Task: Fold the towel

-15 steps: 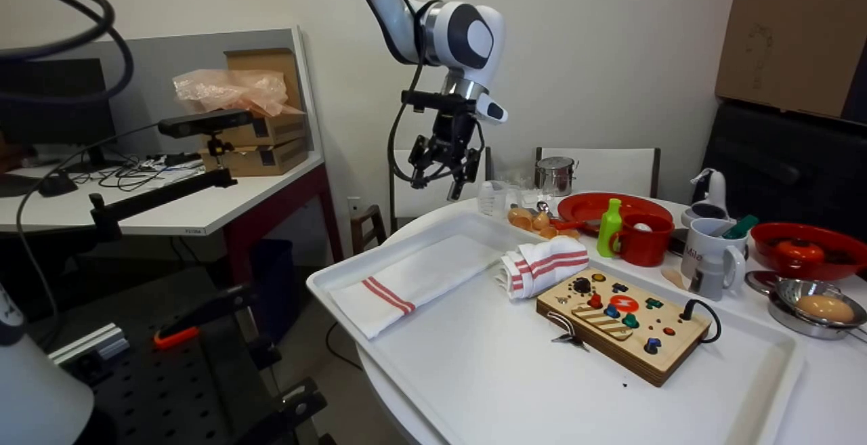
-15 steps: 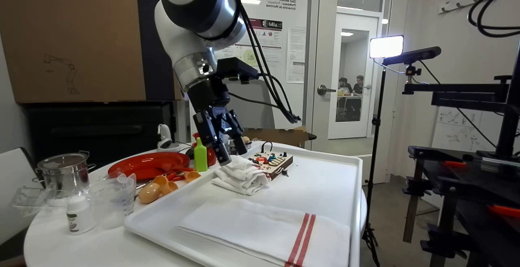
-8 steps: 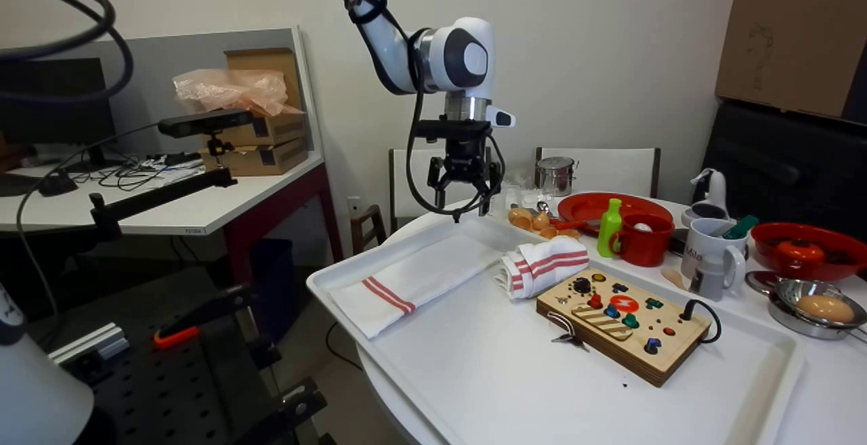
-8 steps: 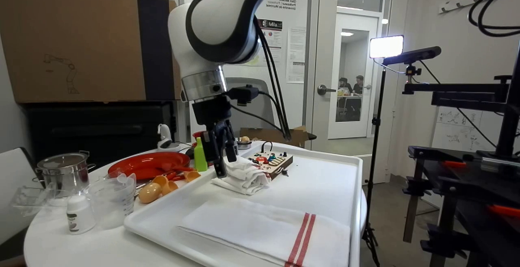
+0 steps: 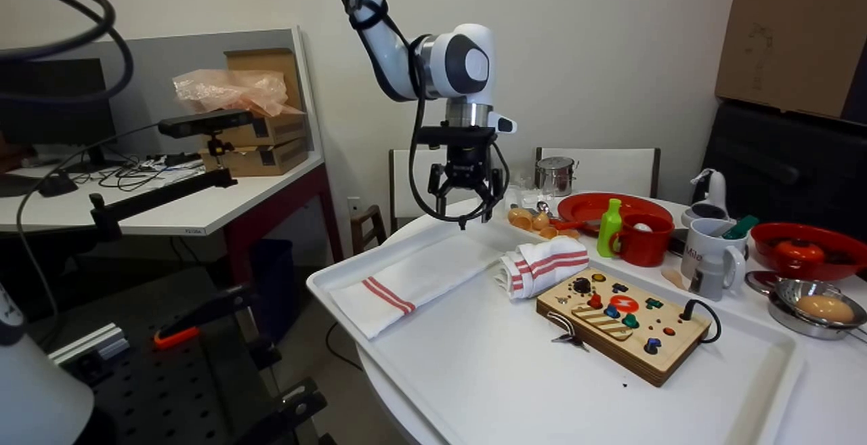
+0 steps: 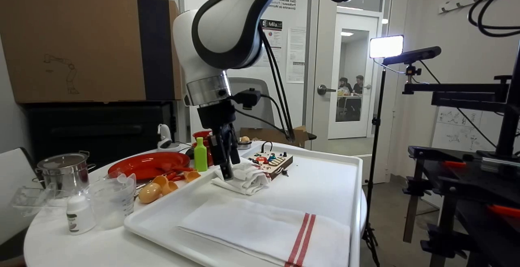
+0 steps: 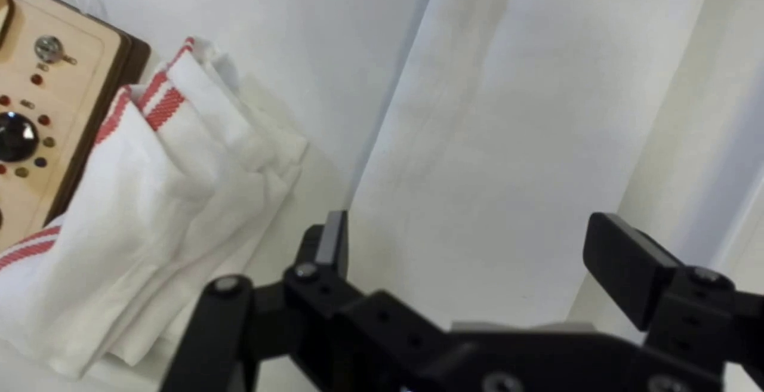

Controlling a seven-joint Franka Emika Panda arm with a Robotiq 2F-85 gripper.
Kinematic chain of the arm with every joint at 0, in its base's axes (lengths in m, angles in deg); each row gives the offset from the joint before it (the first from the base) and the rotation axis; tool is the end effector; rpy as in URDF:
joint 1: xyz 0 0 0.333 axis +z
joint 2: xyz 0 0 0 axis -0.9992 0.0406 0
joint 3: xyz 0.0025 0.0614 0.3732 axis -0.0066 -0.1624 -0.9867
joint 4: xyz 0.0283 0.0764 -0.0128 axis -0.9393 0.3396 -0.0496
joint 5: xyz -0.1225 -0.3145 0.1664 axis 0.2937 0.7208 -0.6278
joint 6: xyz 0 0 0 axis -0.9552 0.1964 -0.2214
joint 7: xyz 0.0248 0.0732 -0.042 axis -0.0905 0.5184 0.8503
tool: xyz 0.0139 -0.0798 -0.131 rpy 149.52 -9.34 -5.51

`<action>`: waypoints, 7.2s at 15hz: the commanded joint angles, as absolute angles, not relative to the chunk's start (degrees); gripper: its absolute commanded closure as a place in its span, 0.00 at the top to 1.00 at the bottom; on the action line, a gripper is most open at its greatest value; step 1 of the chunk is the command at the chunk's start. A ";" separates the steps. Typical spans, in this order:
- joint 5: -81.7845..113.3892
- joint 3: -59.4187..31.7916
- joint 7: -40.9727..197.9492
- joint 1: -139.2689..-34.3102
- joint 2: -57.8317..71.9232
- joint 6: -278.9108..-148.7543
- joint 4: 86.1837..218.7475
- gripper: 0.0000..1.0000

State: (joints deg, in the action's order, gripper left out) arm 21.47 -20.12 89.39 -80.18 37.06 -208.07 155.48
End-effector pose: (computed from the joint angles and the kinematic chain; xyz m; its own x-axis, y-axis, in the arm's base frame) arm 0.6656 0.1032 0.1265 0.9047 0.3565 -0.2331 0.3747 -0.9264 0.0374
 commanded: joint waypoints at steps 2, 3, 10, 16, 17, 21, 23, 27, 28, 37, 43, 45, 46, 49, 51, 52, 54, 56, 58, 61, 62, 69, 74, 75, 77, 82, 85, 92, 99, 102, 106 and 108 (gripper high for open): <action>25.19 -21.65 100.04 -81.46 38.49 -210.09 153.24 1.00; 26.11 -21.77 102.35 -81.49 38.84 -210.37 152.76 1.00; 30.42 -25.31 118.42 -81.49 45.68 -209.28 146.80 1.00; 31.58 -26.00 127.73 -81.06 51.64 -212.56 142.24 1.00; 31.56 -25.83 128.57 -81.12 52.18 -212.65 141.32 1.00; 31.07 -25.36 131.42 -81.78 53.60 -213.10 137.96 1.00; 30.85 -25.24 132.73 -81.91 54.21 -212.67 136.55 1.00; 30.94 -25.03 134.84 -81.69 55.06 -212.43 135.78 0.99; 30.90 -24.99 135.09 -81.65 55.21 -212.24 135.75 1.00; 30.55 -24.66 135.61 -81.67 56.18 -212.28 135.03 0.52; 30.51 -24.50 135.45 -81.69 56.03 -212.49 134.81 0.05; 30.47 -24.48 135.35 -81.71 55.89 -212.62 134.90 0.00; 30.46 -24.47 135.26 -81.71 55.83 -212.74 134.99 0.00; 30.33 -24.28 134.37 -81.63 55.29 -213.08 135.57 0.01; 30.06 -24.21 132.89 -81.85 53.21 -214.47 137.87 0.01; 29.87 -24.22 131.94 -82.10 52.04 -215.57 139.12 0.01; 29.50 -24.22 130.03 -82.72 49.34 -217.81 141.88 0.01; 29.64 -24.17 128.21 -83.23 46.27 -219.88 145.14 0.01; 30.57 -23.71 126.90 -83.28 43.29 -221.63 148.74 0.01; 31.85 -23.02 126.06 -82.85 39.18 -223.19 155.21 0.01; 31.93 -23.03 125.88 -82.92 38.03 -223.50 157.32 0.01; 32.33 -22.84 123.00 -83.32 28.72 -227.27 170.90 0.01; 32.48 -22.60 121.63 -83.50 23.81 -227.02 176.44 0.01; 32.55 -22.56 121.47 -83.44 23.38 -226.88 177.15 0.01; 32.37 -22.49 120.74 -83.27 23.40 -225.78 177.86 0.01; 34.72 -20.92 114.61 -81.82 23.78 -228.36 180.49 0.01; 35.03 -21.24 111.43 -81.99 23.39 -228.89 182.59 0.01; 33.65 -21.81 103.90 -81.73 22.01 -229.91 188.70 0.01; 31.52 -22.75 99.31 -82.09 20.08 -229.03 192.69 0.01; 27.04 -25.42 99.76 -83.76 20.63 -228.40 192.02 0.01; 21.71 -28.38 100.68 -84.93 21.35 -228.14 191.31 0.01; 20.57 -28.76 100.48 -84.77 21.57 -228.22 191.26 0.01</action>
